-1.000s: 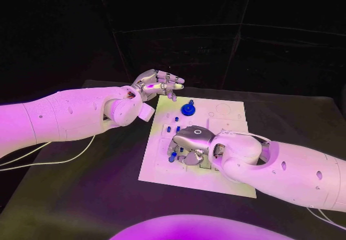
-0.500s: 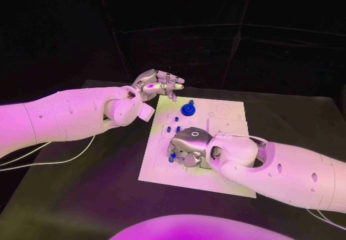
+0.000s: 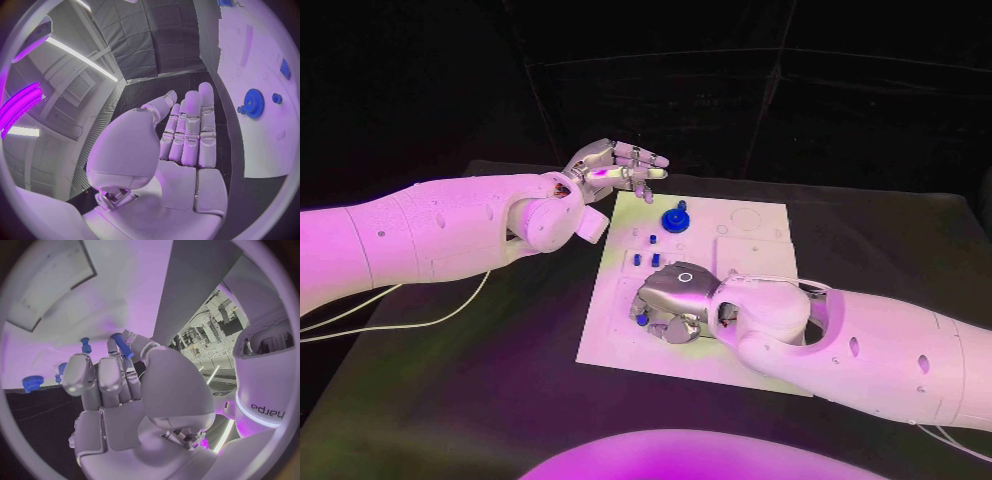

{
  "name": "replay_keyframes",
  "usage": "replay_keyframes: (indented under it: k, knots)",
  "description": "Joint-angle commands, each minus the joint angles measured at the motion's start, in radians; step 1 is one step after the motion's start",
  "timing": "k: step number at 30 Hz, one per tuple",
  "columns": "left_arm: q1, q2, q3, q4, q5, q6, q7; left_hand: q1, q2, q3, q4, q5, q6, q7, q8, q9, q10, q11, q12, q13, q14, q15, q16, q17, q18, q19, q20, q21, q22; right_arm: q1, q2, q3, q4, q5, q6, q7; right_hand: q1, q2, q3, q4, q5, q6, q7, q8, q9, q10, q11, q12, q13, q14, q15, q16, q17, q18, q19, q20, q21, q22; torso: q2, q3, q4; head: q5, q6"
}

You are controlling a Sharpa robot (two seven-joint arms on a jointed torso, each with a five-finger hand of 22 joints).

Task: Assemble the parts on the task board

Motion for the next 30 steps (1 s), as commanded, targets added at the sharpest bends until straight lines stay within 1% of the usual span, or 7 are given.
replay_keyframes:
  k: [1,4,9,18,23,27,30]
  knots:
    - [0.002,0.001,0.001,0.000,0.002,0.014,0.003,-0.001,0.007,-0.005,0.000,-0.002,-0.003,0.002,-0.004,-0.001,-0.005,0.000,0.004,-0.001,-0.003,0.001,-0.005,-0.001,0.014,-0.006,-0.002,-0.002,-0.001,0.000,0.002,-0.002,0.002,-0.012,-0.024,0.015,-0.010,-0.001,-0.008,0.002,0.005,-0.018,-0.001,-0.003,0.000,-0.013,0.003,-0.007,0.000,-0.001,0.005,-0.005,-0.005,0.011,-0.009,0.003,-0.007,-0.008,0.001,0.0005,0.0000,0.001,0.000]
    - [0.002,0.001,0.001,0.000,0.002,0.016,0.001,-0.001,0.007,-0.005,0.000,-0.002,-0.003,0.002,-0.004,-0.001,-0.005,0.000,0.004,-0.001,-0.003,0.001,-0.005,-0.001,0.014,-0.006,-0.002,-0.002,-0.001,0.000,0.002,-0.002,0.000,-0.011,-0.051,0.016,-0.012,-0.007,-0.016,0.004,0.003,-0.058,0.002,-0.002,0.001,-0.055,0.008,-0.013,-0.001,-0.012,0.010,-0.026,-0.042,0.019,-0.035,0.006,-0.028,-0.048,0.000,0.0001,-0.0003,0.000,0.001]
    - [0.002,0.001,0.001,0.000,0.002,0.019,-0.001,-0.001,0.007,-0.006,0.000,-0.002,-0.004,0.002,-0.004,-0.001,-0.005,0.000,0.004,-0.002,-0.003,0.001,-0.006,-0.002,0.014,-0.006,-0.001,-0.003,-0.002,0.000,-0.001,-0.002,-0.001,-0.009,-0.103,0.014,-0.014,-0.009,-0.041,0.009,0.000,-0.093,0.003,0.000,0.002,-0.101,0.013,-0.007,0.000,-0.022,0.013,-0.052,-0.082,0.028,-0.064,0.010,-0.055,-0.093,0.001,0.0005,0.0000,-0.001,0.001]
    - [0.002,-0.001,0.001,0.000,0.002,0.021,-0.003,-0.002,0.007,-0.007,0.000,-0.002,-0.004,0.003,-0.004,-0.001,-0.006,0.000,0.004,-0.002,-0.003,0.001,-0.007,-0.003,0.013,-0.006,-0.001,-0.004,-0.003,0.000,-0.035,-0.002,0.022,0.006,-0.184,0.028,-0.013,-0.009,-0.056,0.011,0.001,-0.098,0.005,0.002,0.004,-0.117,0.014,-0.003,0.001,-0.026,0.014,-0.062,-0.100,0.032,-0.077,0.011,-0.069,-0.116,0.001,0.0011,0.0000,-0.004,0.003]
    - [0.002,-0.003,0.001,0.000,0.002,0.021,-0.003,-0.002,0.007,-0.007,0.000,-0.002,-0.004,0.003,-0.004,-0.001,-0.006,0.000,0.004,-0.002,-0.003,0.001,-0.007,-0.003,0.013,-0.006,-0.001,-0.004,-0.003,0.004,-0.107,0.000,0.072,0.030,-0.188,0.025,-0.015,-0.014,-0.074,0.012,0.003,-0.094,0.005,0.005,0.005,-0.119,0.014,0.008,0.002,-0.031,0.014,-0.077,-0.121,0.036,-0.089,0.012,-0.082,-0.137,-0.002,-0.0004,-0.0010,-0.008,0.004]
    - [0.002,-0.005,0.001,0.000,0.002,0.022,-0.003,-0.002,0.007,-0.007,0.000,-0.002,-0.004,0.003,-0.004,-0.001,-0.006,0.000,0.004,-0.002,-0.003,0.001,-0.007,-0.003,0.013,-0.006,-0.001,-0.004,-0.003,0.038,-0.205,0.001,0.129,0.143,-0.159,0.019,-0.013,-0.009,-0.090,0.017,0.008,-0.084,0.005,0.008,0.007,-0.096,0.010,0.035,0.006,-0.029,0.011,-0.080,-0.122,0.037,-0.088,0.009,-0.087,-0.141,-0.001,0.0002,-0.0007,-0.015,0.008]
    - [0.002,-0.006,0.001,0.000,0.002,0.021,-0.003,-0.002,0.007,-0.007,0.000,-0.002,-0.004,0.003,-0.004,-0.001,-0.006,0.000,0.004,-0.002,-0.003,0.001,-0.007,-0.003,0.013,-0.006,-0.001,-0.004,-0.003,0.063,-0.277,0.003,0.168,0.263,-0.152,0.013,-0.012,0.001,-0.094,0.023,0.012,-0.046,0.008,0.026,0.014,-0.039,0.004,0.075,0.016,-0.020,0.007,-0.067,-0.099,0.034,-0.074,0.006,-0.080,-0.127,-0.002,-0.0002,-0.0025,-0.025,0.013]
